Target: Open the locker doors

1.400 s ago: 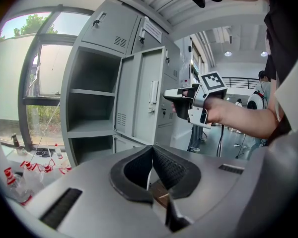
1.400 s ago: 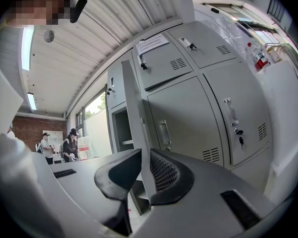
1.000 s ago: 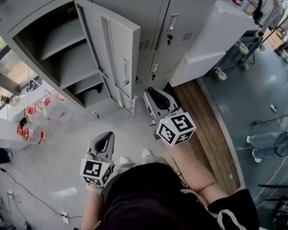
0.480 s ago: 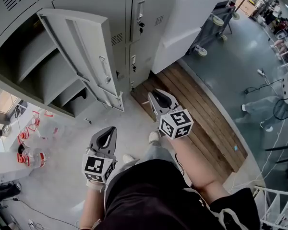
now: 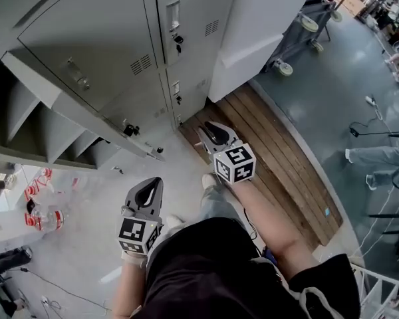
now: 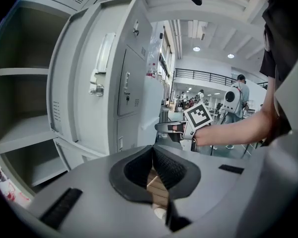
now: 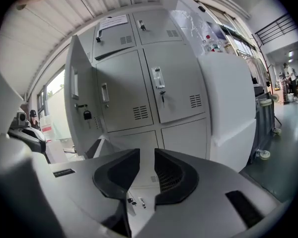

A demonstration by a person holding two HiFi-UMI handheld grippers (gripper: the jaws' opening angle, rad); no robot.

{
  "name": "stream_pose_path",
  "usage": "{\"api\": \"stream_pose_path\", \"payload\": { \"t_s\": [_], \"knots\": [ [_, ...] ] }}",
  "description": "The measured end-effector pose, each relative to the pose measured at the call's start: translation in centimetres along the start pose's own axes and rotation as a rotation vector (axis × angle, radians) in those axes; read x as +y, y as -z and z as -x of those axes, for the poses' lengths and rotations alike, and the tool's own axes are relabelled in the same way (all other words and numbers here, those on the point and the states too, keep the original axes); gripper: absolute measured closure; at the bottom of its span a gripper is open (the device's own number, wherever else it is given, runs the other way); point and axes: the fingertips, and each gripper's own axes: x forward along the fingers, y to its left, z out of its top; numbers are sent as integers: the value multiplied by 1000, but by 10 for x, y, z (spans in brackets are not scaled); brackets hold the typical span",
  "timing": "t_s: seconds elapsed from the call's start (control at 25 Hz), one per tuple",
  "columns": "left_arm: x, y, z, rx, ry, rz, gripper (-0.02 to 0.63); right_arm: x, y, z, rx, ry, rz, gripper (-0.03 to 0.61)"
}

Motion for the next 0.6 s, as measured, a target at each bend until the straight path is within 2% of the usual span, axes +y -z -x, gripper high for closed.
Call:
{"api": "stream_pose_path", "payload": {
  "t_s": [0.32,0.6],
  "knots": [
    [3,-17,-72,55,-89,14,595,-62,27,-76,90,-120,10,451],
    [16,-24,-109,92,-195,52,595,-95,57,-138,167,-212,51,422]
  ]
}}
